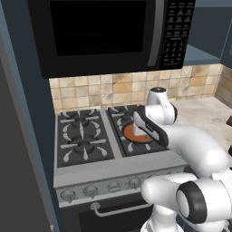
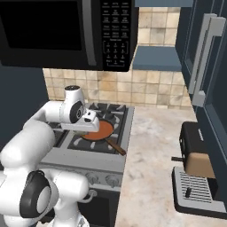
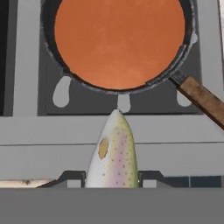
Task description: Retrieve the fish from the fridge and place it on the saucepan with marinade on the stove.
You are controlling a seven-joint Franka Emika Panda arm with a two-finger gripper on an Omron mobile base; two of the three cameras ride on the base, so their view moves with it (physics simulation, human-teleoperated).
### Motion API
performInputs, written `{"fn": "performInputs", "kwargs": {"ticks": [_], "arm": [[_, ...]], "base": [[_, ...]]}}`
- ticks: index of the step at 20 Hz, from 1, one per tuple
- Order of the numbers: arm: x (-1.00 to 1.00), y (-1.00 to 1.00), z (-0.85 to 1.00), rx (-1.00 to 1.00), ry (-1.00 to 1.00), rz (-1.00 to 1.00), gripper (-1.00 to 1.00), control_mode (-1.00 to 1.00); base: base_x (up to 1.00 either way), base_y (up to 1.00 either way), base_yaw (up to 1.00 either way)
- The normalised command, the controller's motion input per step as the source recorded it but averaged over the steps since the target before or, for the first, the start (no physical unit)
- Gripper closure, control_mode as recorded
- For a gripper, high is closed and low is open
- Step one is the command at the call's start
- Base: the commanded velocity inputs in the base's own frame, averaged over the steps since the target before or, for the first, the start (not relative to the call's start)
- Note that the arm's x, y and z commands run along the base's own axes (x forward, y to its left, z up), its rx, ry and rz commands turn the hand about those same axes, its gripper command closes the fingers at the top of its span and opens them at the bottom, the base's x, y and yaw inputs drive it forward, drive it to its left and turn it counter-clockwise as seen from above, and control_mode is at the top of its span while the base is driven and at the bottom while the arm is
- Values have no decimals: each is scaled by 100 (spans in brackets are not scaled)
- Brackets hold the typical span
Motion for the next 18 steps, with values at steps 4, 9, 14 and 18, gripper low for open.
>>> {"fn": "performInputs", "kwargs": {"ticks": [4,9,14,18], "arm": [[31,0,-31,0,0,0,100,-100],[37,0,-11,0,0,0,100,-100],[42,0,-14,0,0,0,100,-100],[38,0,-17,0,0,0,100,-100]], "base": [[0,0,0],[0,0,0],[0,0,0],[0,0,0]]}}
